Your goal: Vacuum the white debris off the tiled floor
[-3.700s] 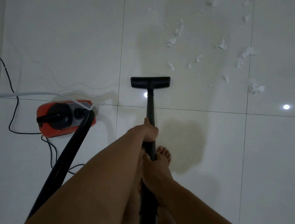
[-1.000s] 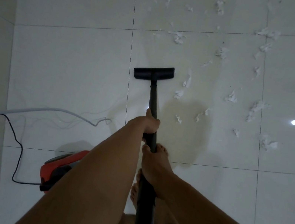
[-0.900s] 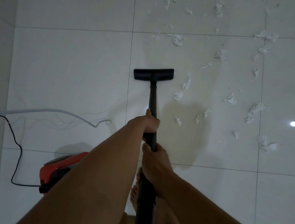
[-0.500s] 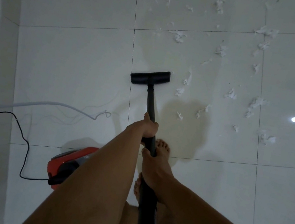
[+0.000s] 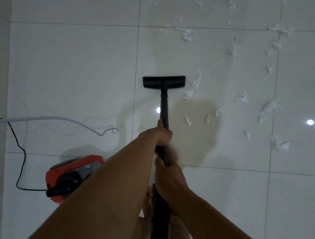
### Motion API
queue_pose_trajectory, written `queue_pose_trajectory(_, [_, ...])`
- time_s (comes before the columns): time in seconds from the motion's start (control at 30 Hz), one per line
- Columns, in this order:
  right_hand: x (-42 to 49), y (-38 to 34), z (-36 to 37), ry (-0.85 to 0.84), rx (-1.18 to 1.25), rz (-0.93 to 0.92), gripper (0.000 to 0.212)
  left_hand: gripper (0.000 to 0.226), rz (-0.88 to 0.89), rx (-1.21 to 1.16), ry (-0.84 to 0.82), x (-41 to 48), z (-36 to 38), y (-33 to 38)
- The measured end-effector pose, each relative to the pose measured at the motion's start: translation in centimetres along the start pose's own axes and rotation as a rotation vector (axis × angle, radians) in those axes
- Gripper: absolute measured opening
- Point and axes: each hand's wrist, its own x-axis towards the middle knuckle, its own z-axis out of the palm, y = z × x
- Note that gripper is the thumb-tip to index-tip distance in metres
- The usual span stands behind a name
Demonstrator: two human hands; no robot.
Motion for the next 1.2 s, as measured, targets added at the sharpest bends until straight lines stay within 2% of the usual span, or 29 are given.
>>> queue_pose_trajectory(0.07, [0.0, -0.7, 0.0, -0.040, -0.001, 0.038, 0.087, 0.073, -0.003, -0.019, -0.009, 0.3, -0.4, 0.4])
queue_pose_trajectory(0.17, [1.7, -1.0, 0.1, -0.003, -0.036, 0.022, 0.092, 0.072, 0.002, -0.028, -0.007, 1.1, -1.4, 1.4])
queue_pose_trajectory(0.27, [3.6, -1.6, -0.3, 0.035, -0.041, 0.006, 0.081, 0.073, 0.012, -0.033, 0.011, 2.3, -2.6, 2.2])
queue_pose_trajectory(0.4, [3.7, -4.5, -1.4, 0.009, -0.027, 0.014, 0.082, 0.073, 0.011, -0.053, 0.020, 3.1, -4.4, 3.2])
queue_pose_trajectory(0.5, [3.4, -6.9, -2.1, -0.040, -0.009, 0.063, 0.056, 0.073, 0.023, -0.064, 0.027, 3.4, -6.1, 4.4])
queue_pose_trajectory(0.7, [4.4, -11.2, -3.6, -0.108, 0.070, 0.098, 0.051, 0.075, -0.008, -0.005, 0.049, 5.4, -9.6, 6.1])
queue_pose_trajectory(0.8, [4.9, -13.7, -4.6, -0.123, 0.128, 0.082, 0.037, 0.075, -0.015, 0.008, 0.060, 5.8, -11.4, 7.2])
queue_pose_trajectory(1.03, [6.3, -18.4, -5.8, -0.211, 0.268, 0.086, 0.033, 0.077, -0.026, -0.035, 0.069, 7.5, -16.0, 8.9])
queue_pose_trajectory(1.2, [7.4, -20.7, -5.1, -0.190, 0.331, 0.101, 0.033, 0.078, -0.019, -0.028, 0.044, 8.6, -18.6, 9.3])
